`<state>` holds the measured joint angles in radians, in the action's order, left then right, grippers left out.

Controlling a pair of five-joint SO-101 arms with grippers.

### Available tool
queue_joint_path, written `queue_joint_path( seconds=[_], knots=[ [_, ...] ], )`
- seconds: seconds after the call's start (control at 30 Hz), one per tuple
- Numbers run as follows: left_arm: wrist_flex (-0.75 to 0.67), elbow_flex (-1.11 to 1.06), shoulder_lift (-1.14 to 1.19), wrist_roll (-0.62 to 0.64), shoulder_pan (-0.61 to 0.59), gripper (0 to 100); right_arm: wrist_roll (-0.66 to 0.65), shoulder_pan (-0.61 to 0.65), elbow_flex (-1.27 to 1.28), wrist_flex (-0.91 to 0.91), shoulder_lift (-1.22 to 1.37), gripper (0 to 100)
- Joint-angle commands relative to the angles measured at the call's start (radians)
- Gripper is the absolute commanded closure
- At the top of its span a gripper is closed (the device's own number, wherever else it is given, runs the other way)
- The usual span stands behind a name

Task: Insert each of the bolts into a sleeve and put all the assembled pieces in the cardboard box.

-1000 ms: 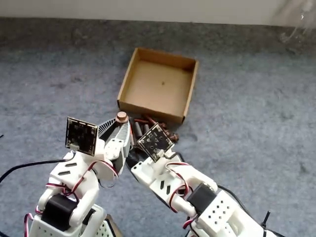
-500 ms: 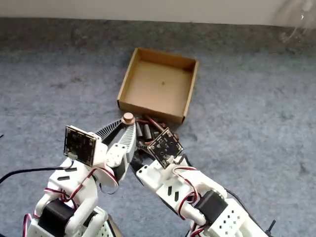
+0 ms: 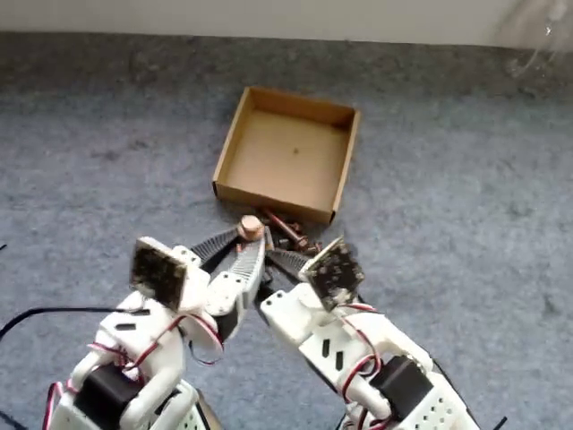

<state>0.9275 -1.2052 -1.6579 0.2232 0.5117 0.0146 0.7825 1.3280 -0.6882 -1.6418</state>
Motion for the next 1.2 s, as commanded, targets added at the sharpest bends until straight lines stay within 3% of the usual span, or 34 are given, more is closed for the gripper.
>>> queue_joint_path(
  seconds=[0.0,0.2,0.33,0.47,0.57,0.77,0.93,1.17],
  knots=[
    [0.0,-0.001,0.001,-0.017,0.005,100,0.008,-0.035,-0.099,0.024,-0.033,99.5],
    [0.005,-0.002,0.001,-0.021,-0.002,100,0.006,-0.039,-0.156,0.035,0.048,99.5],
    [0.006,-0.008,0.001,-0.101,-0.013,95,0.002,-0.045,-0.209,0.035,0.116,99.5],
    [0.005,-0.035,-0.008,-0.104,-0.124,85,0.0,-0.156,-0.297,0.033,0.222,99.5],
    [0.005,-0.036,-0.008,-0.103,-0.188,85,0.005,-0.22,-0.397,0.033,0.337,99.5],
    [0.005,-0.038,-0.008,-0.107,-0.208,85,0.002,-0.242,-0.564,0.033,0.547,99.5],
    [-0.002,-0.081,-0.008,-0.11,-0.213,85,0.005,-0.272,-0.736,0.033,0.788,99.5],
    [-0.12,-0.136,0.002,-0.109,-0.389,85,0.026,-0.275,-1.049,0.027,1.25,99.5]
  ],
)
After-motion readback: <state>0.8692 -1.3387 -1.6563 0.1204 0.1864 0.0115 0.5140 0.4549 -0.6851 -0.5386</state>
